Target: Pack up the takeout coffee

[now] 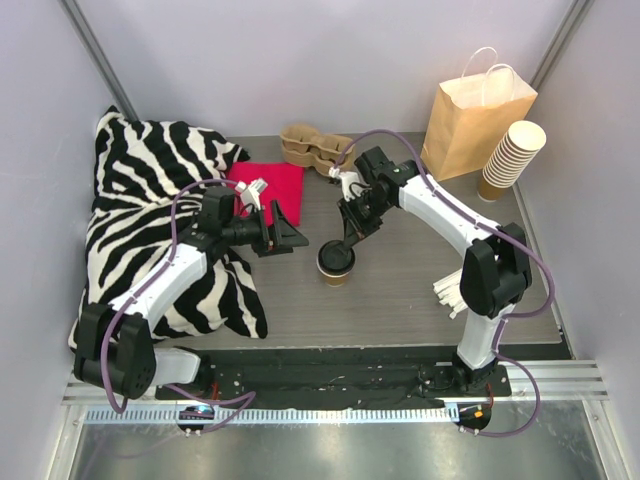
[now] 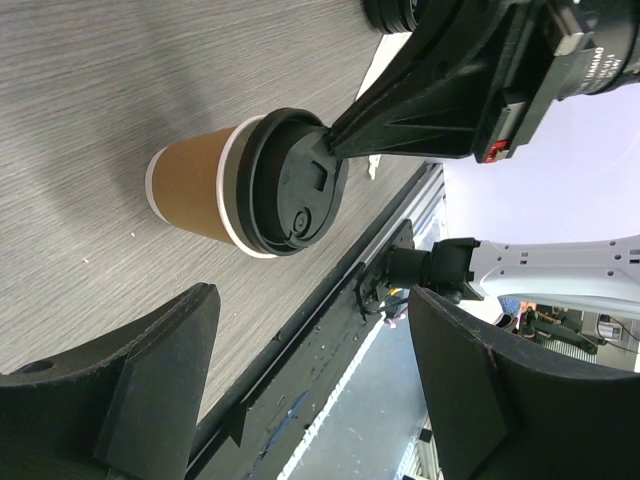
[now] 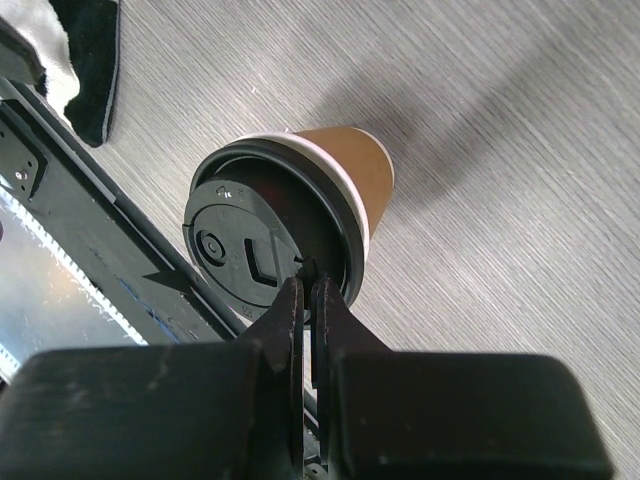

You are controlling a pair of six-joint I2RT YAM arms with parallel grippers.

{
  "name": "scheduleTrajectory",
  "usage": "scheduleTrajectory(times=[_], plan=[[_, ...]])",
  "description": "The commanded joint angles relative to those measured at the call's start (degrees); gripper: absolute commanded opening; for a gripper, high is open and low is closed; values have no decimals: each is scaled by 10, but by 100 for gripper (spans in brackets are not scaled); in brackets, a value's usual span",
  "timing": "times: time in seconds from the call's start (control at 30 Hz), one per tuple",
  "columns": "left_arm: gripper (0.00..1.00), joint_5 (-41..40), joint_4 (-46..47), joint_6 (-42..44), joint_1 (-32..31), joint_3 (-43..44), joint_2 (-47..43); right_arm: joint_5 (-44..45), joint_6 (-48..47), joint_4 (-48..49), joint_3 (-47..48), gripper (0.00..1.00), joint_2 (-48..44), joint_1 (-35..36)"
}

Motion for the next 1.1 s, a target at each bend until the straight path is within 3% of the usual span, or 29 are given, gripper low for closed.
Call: scheduleTrajectory(times=[0.0,1.07], plan=[[81,15,28,-5,-2,20,1,-15,4,0,24,1,8,2],[81,12,42,-4,-13,5,2,-6,-5,-4,11,1,19,2]])
